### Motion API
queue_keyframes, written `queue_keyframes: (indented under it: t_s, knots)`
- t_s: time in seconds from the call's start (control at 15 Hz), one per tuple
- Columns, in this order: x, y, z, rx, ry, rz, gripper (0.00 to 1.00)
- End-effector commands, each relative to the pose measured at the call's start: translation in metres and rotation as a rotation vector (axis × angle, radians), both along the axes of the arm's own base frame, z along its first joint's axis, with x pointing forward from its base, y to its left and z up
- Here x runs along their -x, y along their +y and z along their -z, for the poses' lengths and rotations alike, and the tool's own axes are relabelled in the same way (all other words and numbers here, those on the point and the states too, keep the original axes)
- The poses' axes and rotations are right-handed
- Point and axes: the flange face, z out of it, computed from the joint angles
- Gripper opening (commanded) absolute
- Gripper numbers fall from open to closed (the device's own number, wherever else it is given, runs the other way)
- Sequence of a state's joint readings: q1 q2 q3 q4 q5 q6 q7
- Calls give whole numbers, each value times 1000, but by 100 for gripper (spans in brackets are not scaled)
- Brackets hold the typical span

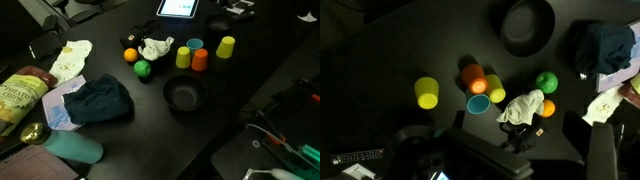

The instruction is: Put the yellow cup on top of the others

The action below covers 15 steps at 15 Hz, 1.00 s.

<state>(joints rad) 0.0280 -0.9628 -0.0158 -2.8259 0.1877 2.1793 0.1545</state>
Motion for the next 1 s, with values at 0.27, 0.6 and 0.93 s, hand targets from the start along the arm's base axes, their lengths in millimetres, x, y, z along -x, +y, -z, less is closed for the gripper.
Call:
queue_keyframes:
  t_s: [0.27,0.6,0.93]
  knots:
    - [3,0,26,1,70,-3,100]
    - [3,0,26,1,69,-3,100]
    - [3,0,26,1,69,-3,100]
